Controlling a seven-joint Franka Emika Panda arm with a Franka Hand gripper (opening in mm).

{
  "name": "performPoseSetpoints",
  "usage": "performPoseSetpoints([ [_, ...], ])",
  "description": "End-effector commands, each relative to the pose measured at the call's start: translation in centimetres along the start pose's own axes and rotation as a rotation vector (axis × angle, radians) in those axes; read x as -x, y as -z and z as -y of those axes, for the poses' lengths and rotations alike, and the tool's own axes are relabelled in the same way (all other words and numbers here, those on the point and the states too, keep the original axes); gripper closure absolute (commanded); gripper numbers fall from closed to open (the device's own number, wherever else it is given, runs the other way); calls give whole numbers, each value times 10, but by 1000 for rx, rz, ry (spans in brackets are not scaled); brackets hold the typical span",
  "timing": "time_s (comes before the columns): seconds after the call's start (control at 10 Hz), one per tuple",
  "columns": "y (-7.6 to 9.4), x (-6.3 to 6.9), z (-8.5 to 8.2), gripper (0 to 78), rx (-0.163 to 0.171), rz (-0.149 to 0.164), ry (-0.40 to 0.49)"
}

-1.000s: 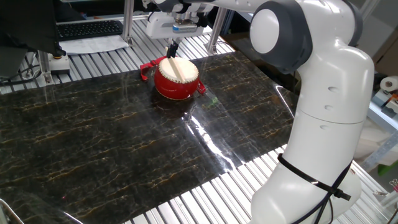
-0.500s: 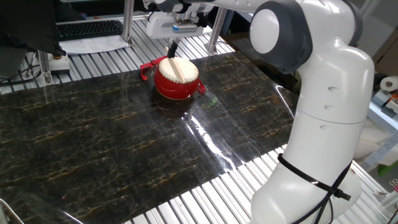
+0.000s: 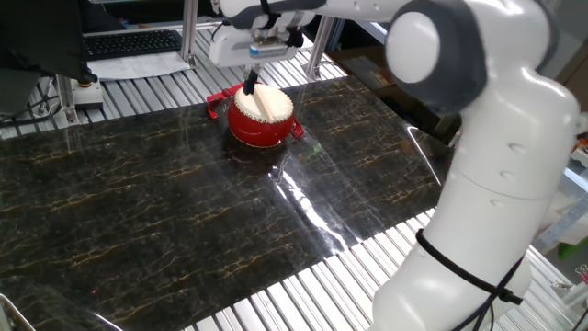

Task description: Play the drum

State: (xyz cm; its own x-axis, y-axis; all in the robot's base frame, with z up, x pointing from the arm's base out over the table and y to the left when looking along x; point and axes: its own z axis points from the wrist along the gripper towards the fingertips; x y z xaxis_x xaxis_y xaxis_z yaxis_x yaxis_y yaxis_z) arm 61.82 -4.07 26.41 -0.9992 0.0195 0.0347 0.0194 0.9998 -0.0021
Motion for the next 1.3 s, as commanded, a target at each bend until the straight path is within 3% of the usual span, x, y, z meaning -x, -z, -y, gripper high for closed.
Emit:
performPoseSetpoints([
  [0.1,3,-23,-26,762,-22,-1,-2],
  [0.8,1,-22,-19,762,3,-24,-60],
  [1.3,1,-22,-19,762,-1,-24,-50],
])
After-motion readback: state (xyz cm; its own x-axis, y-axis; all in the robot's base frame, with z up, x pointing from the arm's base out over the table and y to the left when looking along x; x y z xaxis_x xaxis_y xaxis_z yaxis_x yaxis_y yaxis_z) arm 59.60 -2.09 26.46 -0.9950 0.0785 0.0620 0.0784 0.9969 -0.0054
